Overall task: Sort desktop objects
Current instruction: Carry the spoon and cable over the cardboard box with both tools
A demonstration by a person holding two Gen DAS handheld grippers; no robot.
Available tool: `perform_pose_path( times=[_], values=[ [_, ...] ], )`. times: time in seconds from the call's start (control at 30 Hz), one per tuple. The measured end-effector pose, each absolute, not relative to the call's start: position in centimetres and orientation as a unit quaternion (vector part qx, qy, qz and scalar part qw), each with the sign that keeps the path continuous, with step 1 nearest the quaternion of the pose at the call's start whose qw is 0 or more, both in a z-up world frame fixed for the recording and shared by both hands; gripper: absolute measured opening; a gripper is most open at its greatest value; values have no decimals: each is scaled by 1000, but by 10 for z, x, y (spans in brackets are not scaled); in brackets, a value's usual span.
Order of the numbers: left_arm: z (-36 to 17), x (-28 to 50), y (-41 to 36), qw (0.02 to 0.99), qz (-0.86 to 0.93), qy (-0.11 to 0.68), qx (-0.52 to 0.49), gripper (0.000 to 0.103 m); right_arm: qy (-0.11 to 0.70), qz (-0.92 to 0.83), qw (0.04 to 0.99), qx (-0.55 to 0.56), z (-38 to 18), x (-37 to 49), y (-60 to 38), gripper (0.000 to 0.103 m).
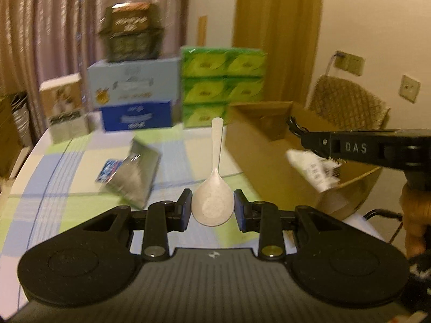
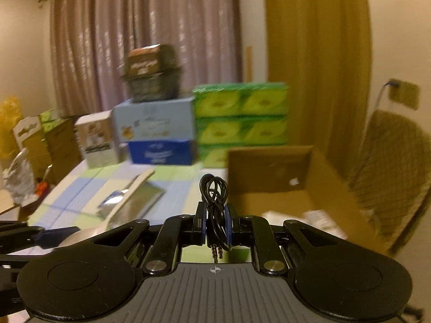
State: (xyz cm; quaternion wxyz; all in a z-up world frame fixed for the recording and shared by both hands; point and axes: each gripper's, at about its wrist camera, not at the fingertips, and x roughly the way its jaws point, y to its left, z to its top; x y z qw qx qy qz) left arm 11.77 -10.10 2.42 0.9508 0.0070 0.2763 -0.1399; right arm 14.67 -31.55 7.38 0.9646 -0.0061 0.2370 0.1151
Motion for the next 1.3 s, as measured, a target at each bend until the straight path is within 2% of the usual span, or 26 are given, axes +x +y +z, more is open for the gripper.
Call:
perform_pose_path(
  times=[0.27,0.67,0.93,0.97,1.0,1.3],
  values=[
    [43,138,-172,944,-193,266,12,28,241,73,968,-7,76,161,-383,10],
    [33,179,-239,933,-228,275,30,28,265,56,963,12,51,185,-431,10],
    [16,204,-256,929,-235,282,34,28,274,53,960,17,39,200,-438,10],
    [13,207,-256,929,-235,283,33,34,276,53,960,18,38,200,-438,10],
    [11,209,-254,930,-232,283,32,35,276,54,959,18,37,200,-438,10],
    [12,200,-222,935,-210,285,19,35,283,60,957,22,32,200,-434,10]
  ],
)
